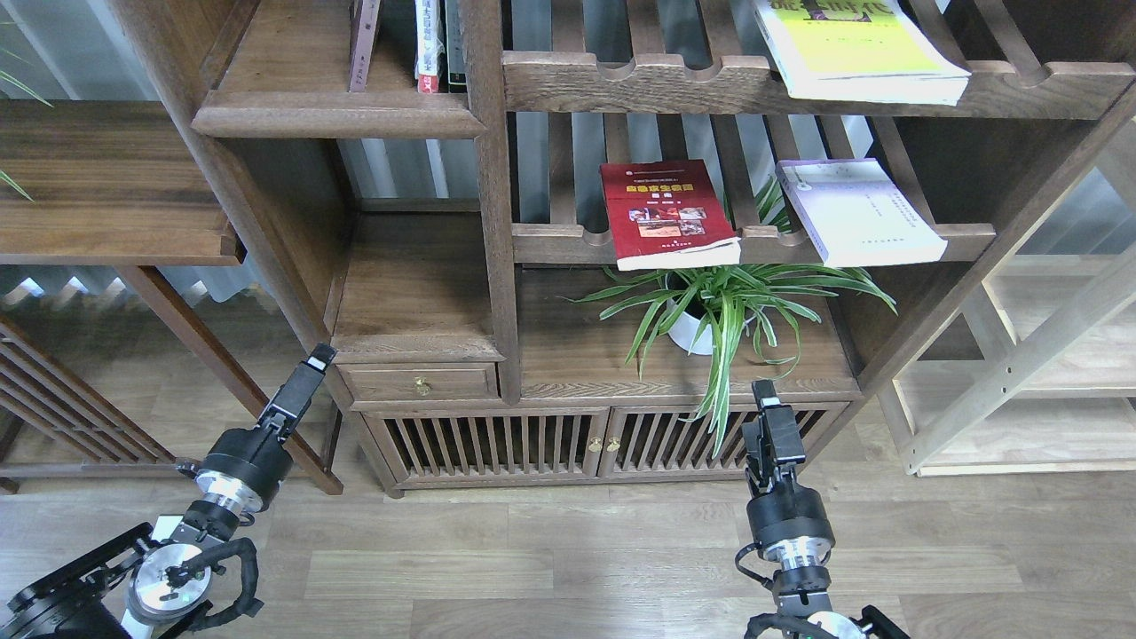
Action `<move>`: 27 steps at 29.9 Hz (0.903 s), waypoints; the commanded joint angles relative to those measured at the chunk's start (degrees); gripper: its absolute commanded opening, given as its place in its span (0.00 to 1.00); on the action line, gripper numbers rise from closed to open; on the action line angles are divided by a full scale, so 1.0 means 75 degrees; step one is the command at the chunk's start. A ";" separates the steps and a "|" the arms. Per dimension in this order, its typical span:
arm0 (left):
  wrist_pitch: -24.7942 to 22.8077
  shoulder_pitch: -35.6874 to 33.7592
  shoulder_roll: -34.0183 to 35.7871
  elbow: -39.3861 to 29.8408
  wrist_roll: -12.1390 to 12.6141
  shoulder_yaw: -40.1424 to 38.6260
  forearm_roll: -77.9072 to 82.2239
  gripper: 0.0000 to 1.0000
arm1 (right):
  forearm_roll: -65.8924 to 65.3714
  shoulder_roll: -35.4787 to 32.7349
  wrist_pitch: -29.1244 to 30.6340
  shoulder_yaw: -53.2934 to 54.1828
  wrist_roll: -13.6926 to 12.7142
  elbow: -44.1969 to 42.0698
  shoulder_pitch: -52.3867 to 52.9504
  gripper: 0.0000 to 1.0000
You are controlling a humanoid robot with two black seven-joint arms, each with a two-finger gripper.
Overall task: Organize books on shelf
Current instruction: 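Raise both grippers toward the middle shelf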
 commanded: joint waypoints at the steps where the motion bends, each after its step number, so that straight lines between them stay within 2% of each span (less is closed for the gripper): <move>1: 0.0000 -0.0004 0.0056 -0.0017 0.0025 0.0000 -0.0011 0.99 | -0.0010 0.0000 -0.0042 -0.0022 -0.0036 0.0059 0.0078 1.00; 6: 0.0000 -0.0179 0.0056 -0.0099 0.0060 0.0175 0.0094 0.99 | 0.0014 0.0000 -0.0381 -0.0209 -0.0153 0.0516 0.0066 1.00; 11: 0.0000 -0.0449 0.0056 -0.0649 0.0517 0.0585 0.0117 0.99 | -0.0010 0.0000 -0.0510 -0.0794 -0.0305 0.0820 0.0042 1.00; 27: 0.0000 -0.0637 0.0326 -0.1494 0.0529 0.0609 0.0117 0.99 | -0.0010 0.0000 -0.1038 -0.0995 -0.0341 0.1536 0.0452 1.00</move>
